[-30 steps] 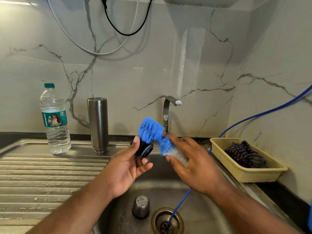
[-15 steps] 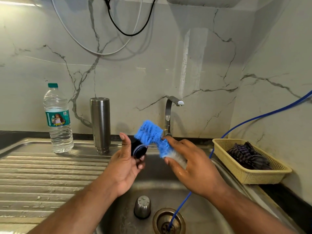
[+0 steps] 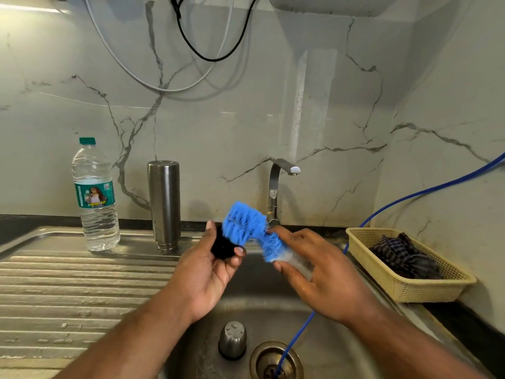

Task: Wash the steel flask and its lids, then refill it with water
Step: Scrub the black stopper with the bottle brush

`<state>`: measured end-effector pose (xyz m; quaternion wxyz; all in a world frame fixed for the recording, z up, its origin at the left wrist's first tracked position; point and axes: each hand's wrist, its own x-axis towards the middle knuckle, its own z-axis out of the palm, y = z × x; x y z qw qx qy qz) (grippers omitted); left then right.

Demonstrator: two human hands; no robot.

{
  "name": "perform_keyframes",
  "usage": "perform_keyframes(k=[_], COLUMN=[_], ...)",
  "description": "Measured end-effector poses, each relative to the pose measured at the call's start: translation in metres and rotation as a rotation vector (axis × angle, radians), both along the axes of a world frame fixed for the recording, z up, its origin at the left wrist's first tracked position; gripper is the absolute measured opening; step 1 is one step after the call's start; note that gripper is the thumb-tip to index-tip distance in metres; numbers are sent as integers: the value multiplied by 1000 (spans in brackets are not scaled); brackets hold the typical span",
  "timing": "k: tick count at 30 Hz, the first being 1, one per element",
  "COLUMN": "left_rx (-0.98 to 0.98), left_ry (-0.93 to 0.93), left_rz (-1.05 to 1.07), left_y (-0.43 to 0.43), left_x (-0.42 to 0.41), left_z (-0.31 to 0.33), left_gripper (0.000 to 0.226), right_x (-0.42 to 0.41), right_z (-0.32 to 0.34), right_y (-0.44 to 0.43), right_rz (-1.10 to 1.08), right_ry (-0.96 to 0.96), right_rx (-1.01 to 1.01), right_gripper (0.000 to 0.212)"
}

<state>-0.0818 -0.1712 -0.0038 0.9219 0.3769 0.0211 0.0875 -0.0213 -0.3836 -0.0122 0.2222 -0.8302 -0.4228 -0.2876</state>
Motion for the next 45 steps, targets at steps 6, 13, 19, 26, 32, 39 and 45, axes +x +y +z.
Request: perform_keyframes(k=[6, 13, 19, 26, 32, 39, 45], left_rx=[144, 245, 134, 167, 178, 86, 239], left_ry=[-25, -23, -1, 10, 44, -38, -30], left_rz=[15, 28, 154, 184, 140, 118, 55], left_y=[-2, 1, 1, -5, -13, 1, -11], left_x=[1, 1, 2, -1, -2, 3, 2], left_z=[-5, -1, 1, 0, -6, -2, -8], left_gripper=[52, 47, 54, 47, 25, 48, 51], right_x=[6, 5, -2, -9, -11, 13, 3], right_z=[-4, 3, 4, 10, 10, 8, 5], right_y=[-3, -4, -2, -5, 0, -19, -2], right_rz=[-29, -28, 101, 45, 54, 15, 28], right_ry=[53, 37, 70, -120, -164, -30, -23], right_rx=[92, 108, 112, -13, -32, 191, 129], right_gripper=[64, 63, 63, 55, 57, 60, 58])
